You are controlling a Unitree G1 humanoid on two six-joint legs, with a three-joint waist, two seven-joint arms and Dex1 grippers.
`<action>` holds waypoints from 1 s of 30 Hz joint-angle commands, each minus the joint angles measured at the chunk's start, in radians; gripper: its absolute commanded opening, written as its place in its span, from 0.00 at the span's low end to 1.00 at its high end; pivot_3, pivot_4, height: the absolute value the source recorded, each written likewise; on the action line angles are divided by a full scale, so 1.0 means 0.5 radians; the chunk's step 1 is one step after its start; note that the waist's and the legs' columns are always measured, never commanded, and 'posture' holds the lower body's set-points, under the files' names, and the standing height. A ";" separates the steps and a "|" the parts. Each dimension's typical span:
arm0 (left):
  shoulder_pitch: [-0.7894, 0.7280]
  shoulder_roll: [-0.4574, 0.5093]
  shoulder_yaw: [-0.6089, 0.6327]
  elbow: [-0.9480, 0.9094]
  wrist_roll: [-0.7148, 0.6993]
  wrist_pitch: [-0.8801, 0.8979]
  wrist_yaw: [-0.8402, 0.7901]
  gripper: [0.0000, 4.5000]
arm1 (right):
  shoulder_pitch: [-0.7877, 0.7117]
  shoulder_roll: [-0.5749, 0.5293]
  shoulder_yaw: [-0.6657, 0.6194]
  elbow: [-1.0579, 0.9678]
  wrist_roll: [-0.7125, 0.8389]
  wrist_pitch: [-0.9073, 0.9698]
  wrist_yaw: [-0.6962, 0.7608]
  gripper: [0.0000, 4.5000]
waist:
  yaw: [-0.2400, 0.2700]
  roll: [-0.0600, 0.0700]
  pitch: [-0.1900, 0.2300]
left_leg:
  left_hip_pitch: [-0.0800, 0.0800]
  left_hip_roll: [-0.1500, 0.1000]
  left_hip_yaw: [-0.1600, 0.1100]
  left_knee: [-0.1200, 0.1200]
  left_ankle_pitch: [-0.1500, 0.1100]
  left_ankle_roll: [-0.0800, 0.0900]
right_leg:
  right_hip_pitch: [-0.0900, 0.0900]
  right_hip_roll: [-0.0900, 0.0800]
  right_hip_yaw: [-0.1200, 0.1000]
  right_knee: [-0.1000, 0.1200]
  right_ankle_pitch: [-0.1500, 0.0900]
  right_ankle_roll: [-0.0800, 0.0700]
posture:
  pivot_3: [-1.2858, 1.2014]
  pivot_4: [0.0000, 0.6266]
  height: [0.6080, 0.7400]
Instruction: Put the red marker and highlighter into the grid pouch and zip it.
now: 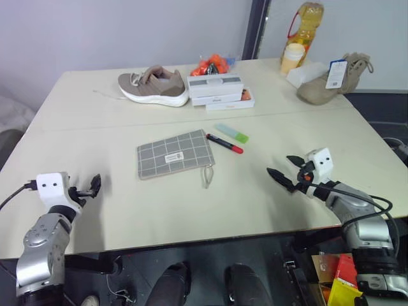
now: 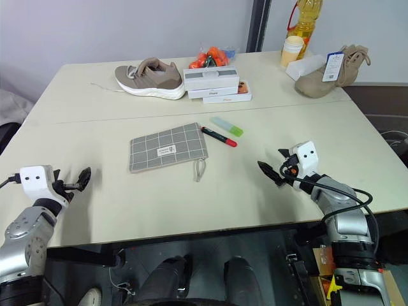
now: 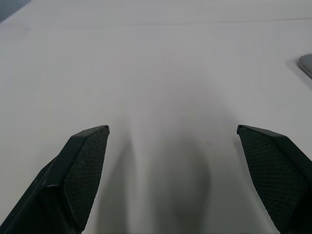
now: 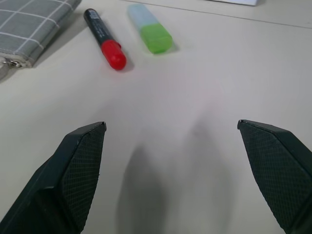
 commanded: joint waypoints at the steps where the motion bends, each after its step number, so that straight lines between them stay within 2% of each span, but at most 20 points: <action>1: 0.025 -0.012 0.028 -0.098 0.012 -0.006 0.037 1.00 | -0.065 0.012 0.005 0.023 0.000 -0.064 0.031 1.00 | 0.001 0.000 0.000 | 0.000 0.000 0.000 0.000 0.000 0.000 | 0.000 0.000 0.000 0.000 0.000 0.000 | 0.52 0.24 1.00; 11: -0.045 -0.065 0.006 -0.069 0.033 -0.035 0.118 1.00 | -0.134 0.077 0.068 0.060 -0.003 -0.093 0.026 1.00 | 0.004 0.000 0.000 | 0.000 0.000 0.000 0.000 0.000 0.000 | 0.001 0.000 0.000 -0.001 0.000 0.000 | 0.52 0.24 1.00; 20: -0.156 -0.074 -0.077 0.038 0.106 -0.099 0.103 1.00 | -0.201 0.238 0.202 -0.123 -0.037 -0.062 -0.062 1.00 | -0.001 0.000 0.000 | 0.000 0.000 0.000 0.000 0.000 0.000 | 0.000 0.001 0.000 0.000 0.000 0.001 | 0.52 0.24 1.00; 23: -0.192 -0.073 -0.095 0.072 0.118 -0.118 0.095 1.00 | -0.252 0.316 0.268 -0.183 -0.046 -0.039 -0.106 0.81 | -0.001 0.000 0.000 | 0.000 0.000 0.000 0.000 0.000 0.000 | 0.000 0.001 0.000 0.000 0.000 0.001 | 0.52 0.24 1.00; 30: -0.196 -0.108 -0.168 0.079 0.167 -0.155 0.072 1.00 | -0.441 0.528 0.518 -0.178 -0.225 0.089 -0.294 0.01 | -0.002 0.000 0.000 | 0.000 0.000 -0.001 0.000 0.000 0.000 | -0.001 0.001 -0.001 0.000 0.001 0.001 | 0.52 0.24 1.00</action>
